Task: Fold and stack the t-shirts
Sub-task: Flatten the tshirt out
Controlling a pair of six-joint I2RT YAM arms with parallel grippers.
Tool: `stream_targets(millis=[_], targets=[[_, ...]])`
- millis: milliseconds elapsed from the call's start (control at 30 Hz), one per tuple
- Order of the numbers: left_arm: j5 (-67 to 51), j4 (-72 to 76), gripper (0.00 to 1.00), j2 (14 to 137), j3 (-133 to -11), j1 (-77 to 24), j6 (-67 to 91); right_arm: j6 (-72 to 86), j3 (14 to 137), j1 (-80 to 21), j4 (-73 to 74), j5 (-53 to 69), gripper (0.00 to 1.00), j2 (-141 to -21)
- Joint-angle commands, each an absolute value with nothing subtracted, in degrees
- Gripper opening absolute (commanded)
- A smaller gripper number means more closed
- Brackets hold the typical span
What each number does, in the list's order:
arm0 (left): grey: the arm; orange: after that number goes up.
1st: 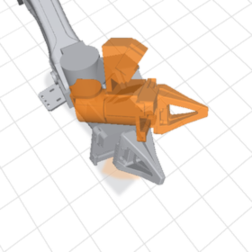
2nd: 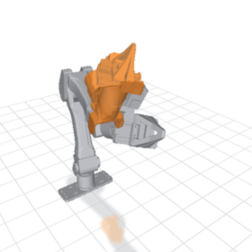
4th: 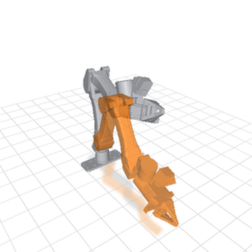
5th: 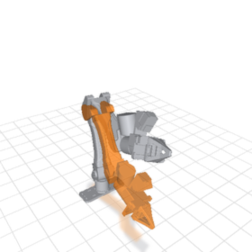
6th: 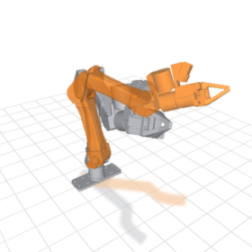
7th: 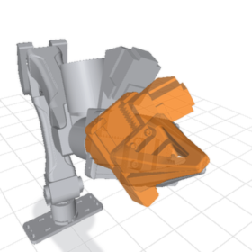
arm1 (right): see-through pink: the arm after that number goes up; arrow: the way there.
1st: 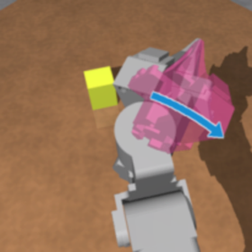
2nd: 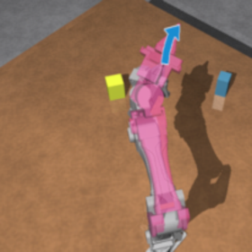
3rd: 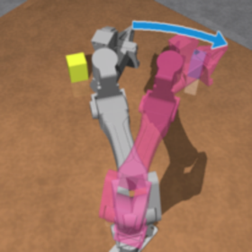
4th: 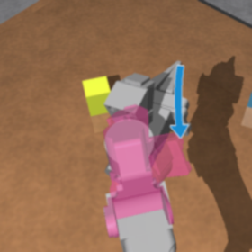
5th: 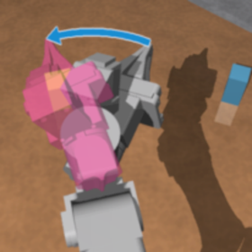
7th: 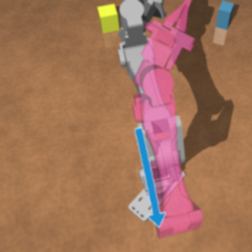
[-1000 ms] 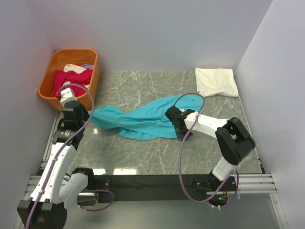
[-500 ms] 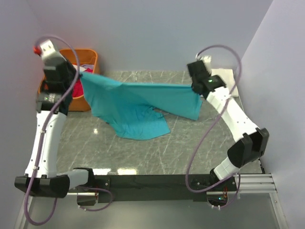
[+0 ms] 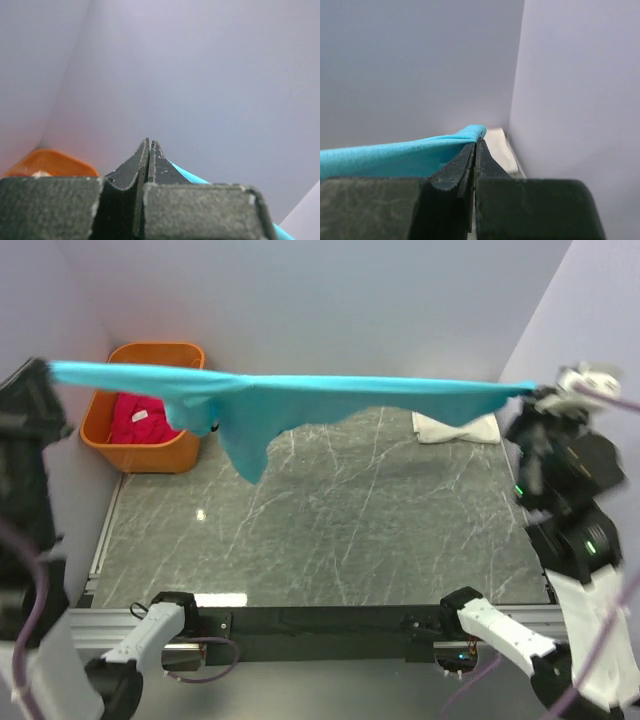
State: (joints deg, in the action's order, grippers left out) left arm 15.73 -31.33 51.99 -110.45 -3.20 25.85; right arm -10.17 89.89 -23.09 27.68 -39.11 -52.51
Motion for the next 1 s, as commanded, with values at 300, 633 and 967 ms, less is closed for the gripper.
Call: stream_targets(millis=[300, 633, 967], targets=[[17.23, -35.59, 0.01, 50.09, -113.12, -2.55, 17.41, -19.59, 83.07, -22.41, 31.37, -23.4, 0.0, -42.1], [6.78, -23.92, 0.01, 62.3, -87.47, -2.55, 15.21, -19.07, 70.67, -22.5, 28.04, -24.78, 0.0, -60.27], [0.71, -12.21, 0.01, 89.43, -78.04, -2.81, 15.82, -24.16, 63.54, -20.48, 9.24, -28.92, 0.0, -87.43]])
